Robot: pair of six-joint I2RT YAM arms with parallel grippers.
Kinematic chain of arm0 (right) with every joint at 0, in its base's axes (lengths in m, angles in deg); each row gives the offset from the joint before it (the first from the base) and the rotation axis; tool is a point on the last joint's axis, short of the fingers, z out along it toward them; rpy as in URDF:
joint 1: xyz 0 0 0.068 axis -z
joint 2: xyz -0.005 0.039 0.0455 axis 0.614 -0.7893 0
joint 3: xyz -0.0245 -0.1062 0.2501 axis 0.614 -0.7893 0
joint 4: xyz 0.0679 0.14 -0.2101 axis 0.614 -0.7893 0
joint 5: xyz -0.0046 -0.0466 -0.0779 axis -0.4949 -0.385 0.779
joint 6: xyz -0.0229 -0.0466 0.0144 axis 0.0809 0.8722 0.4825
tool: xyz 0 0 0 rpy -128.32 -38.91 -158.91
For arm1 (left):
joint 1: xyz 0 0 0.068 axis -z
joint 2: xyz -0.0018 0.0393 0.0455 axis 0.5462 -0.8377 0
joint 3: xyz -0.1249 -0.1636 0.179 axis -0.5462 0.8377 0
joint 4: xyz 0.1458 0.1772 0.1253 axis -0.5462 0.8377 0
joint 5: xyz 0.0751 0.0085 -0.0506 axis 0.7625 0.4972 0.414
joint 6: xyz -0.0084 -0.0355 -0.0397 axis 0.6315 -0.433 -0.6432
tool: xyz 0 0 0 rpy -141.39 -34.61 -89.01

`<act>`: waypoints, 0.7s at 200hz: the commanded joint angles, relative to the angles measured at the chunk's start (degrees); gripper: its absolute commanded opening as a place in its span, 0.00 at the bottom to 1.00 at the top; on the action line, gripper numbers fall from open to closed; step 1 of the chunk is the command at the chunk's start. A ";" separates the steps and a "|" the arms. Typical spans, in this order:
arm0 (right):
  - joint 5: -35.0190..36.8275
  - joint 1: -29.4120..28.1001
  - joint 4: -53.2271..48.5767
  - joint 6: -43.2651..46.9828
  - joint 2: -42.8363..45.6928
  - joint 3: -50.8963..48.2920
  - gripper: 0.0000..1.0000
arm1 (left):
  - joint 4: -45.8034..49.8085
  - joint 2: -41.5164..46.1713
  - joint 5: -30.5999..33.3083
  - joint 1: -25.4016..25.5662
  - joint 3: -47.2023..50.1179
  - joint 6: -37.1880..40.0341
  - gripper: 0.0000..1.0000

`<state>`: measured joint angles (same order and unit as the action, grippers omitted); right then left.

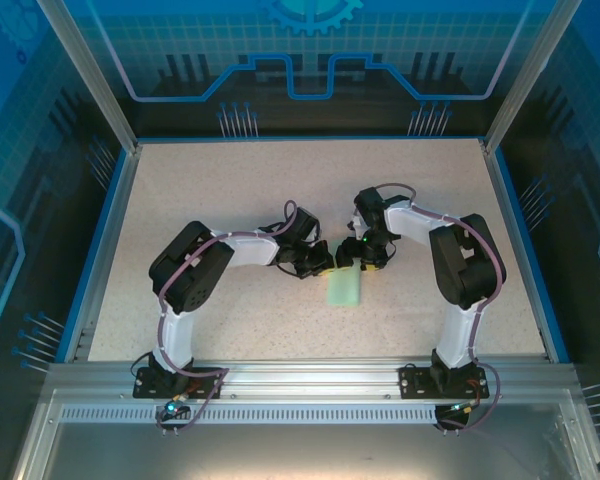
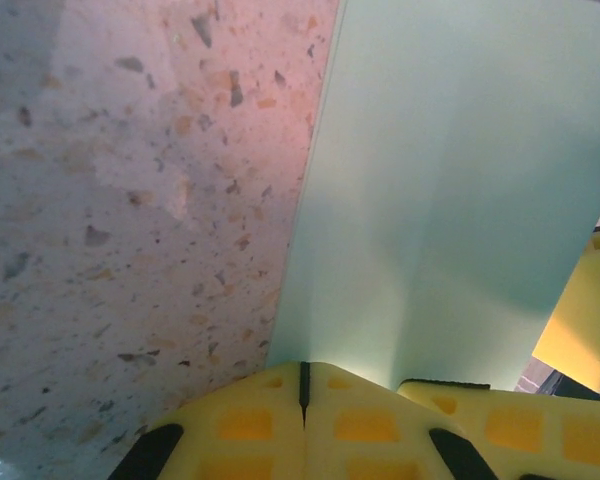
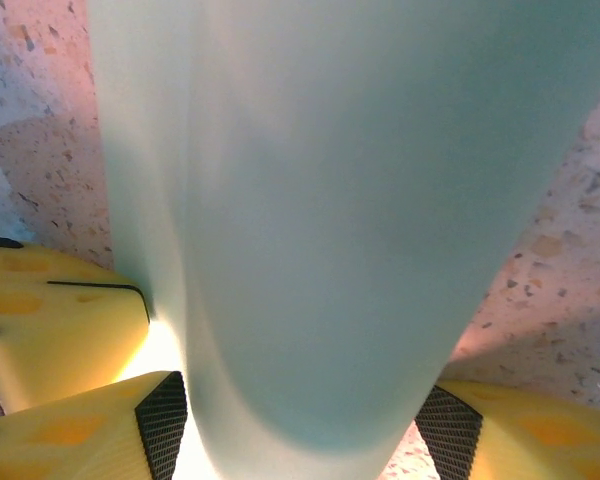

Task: Fold a paper plane with a square sheet of paper (pick it up from the middle)
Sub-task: Hold the square sheet of paper at the center of the table.

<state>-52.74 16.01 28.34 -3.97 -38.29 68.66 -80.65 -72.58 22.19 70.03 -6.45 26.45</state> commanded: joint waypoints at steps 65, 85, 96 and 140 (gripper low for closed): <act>5.08 2.30 2.95 -4.93 10.96 -4.62 0.73 | 3.89 -2.40 0.44 0.41 -0.57 1.02 0.02; -1.50 4.35 7.38 -5.97 16.16 -7.76 0.66 | 4.23 -2.38 0.53 0.34 -0.58 1.28 0.02; -6.55 4.27 9.50 -6.47 16.89 -8.76 0.57 | 4.15 -2.52 0.53 0.38 -0.71 1.26 0.02; -15.27 2.62 16.01 -8.49 13.22 -11.06 0.29 | 4.37 -2.71 0.44 0.43 -0.94 1.29 0.02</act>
<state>-61.85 19.24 40.17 -10.77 -21.94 59.54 -80.34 -72.78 22.19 70.03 -6.82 26.72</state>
